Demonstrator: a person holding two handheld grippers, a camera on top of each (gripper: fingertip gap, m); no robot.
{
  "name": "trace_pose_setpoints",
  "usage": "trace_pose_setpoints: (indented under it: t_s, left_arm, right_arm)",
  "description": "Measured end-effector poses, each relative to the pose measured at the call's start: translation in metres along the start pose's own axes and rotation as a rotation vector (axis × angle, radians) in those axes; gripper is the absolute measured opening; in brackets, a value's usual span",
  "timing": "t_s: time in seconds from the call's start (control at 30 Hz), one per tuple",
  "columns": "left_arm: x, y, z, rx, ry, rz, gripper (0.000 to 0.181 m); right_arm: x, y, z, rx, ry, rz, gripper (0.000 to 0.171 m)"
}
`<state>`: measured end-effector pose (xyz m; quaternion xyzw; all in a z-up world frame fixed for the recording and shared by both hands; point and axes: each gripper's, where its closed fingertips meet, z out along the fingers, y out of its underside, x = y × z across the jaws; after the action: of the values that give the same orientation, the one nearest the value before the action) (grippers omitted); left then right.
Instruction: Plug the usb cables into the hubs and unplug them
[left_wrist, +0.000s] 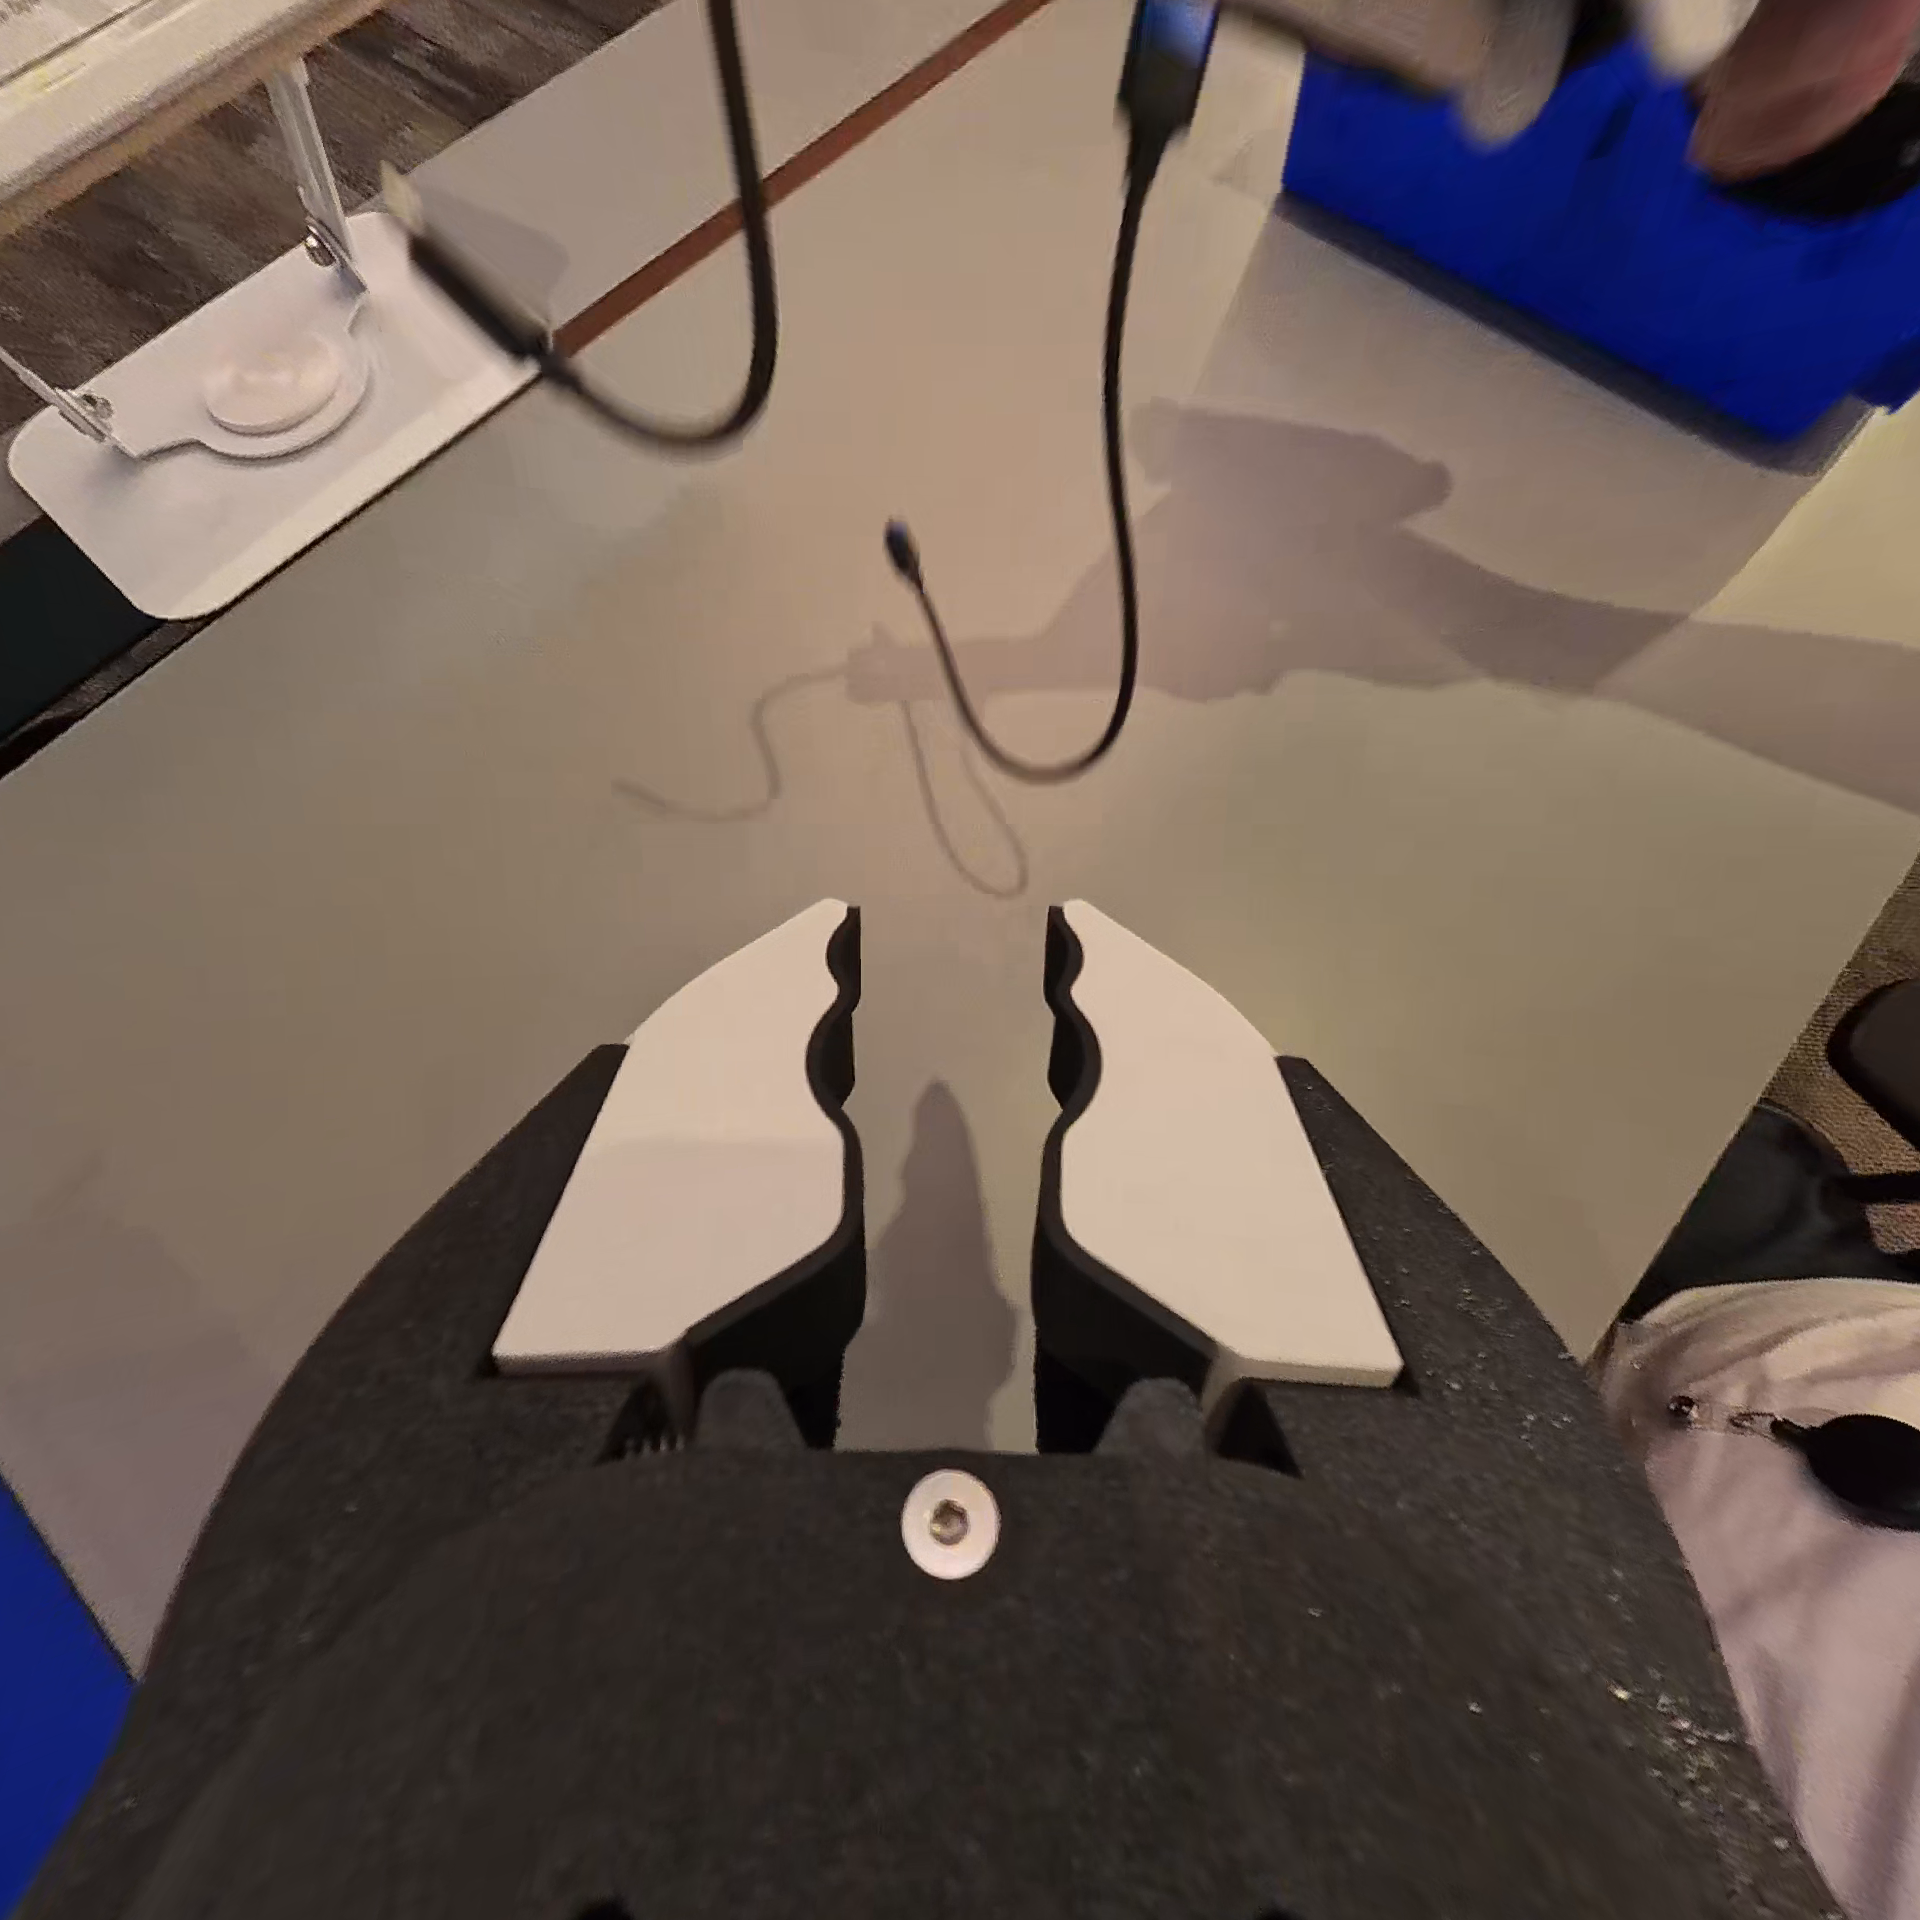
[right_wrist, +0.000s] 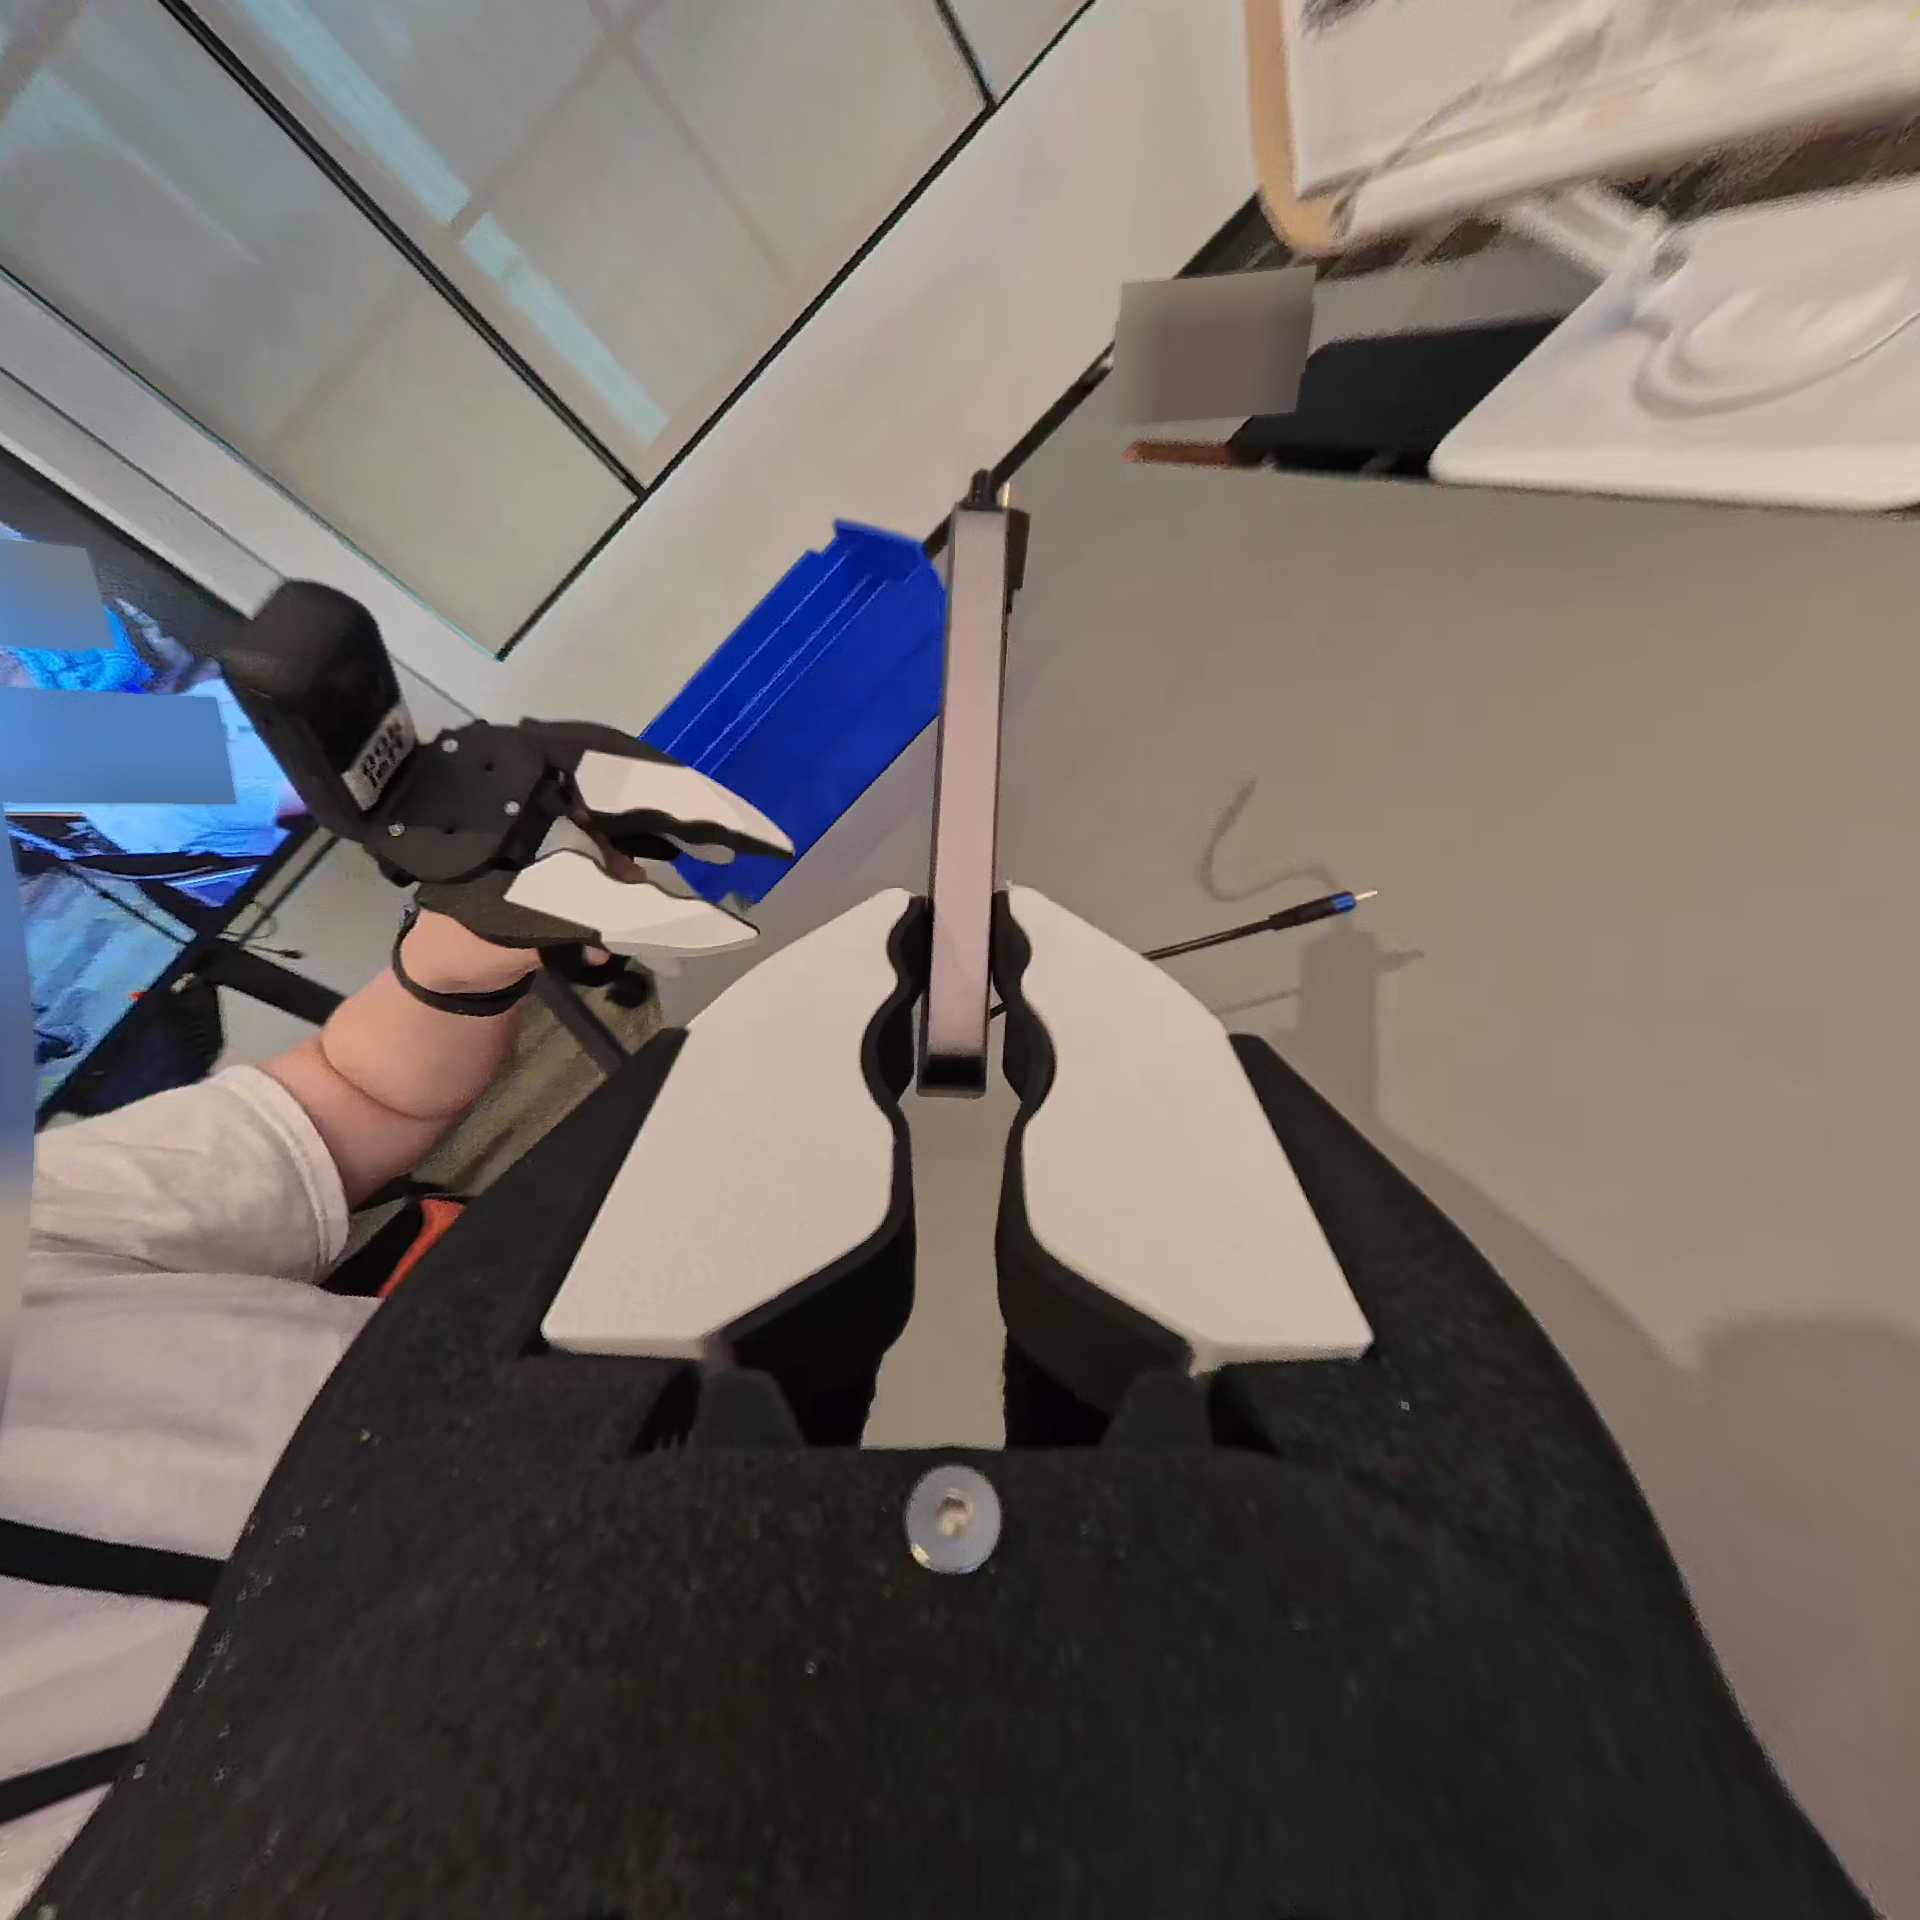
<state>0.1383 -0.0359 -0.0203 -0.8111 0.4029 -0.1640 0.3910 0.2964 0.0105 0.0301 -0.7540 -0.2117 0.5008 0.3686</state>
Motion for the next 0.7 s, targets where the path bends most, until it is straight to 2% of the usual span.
trace_pose_setpoints:
  t_s: [0.3,0.53,0.7]
  left_arm:
    - [-0.007,0.013,0.004,-0.04,0.019,-0.013,0.033]
    - [-0.023,0.024,0.005,-0.079,-0.011,-0.037,0.033]
    - [-0.029,0.027,0.006,-0.099,-0.03,-0.049,0.032]
  right_arm:
    - [-0.002,-0.072,-0.115,0.066,0.178,-0.145,0.011]
    - [0.006,-0.105,-0.201,0.06,0.3,-0.23,0.011]
    - [0.009,-0.122,-0.247,0.045,0.352,-0.265,0.012]
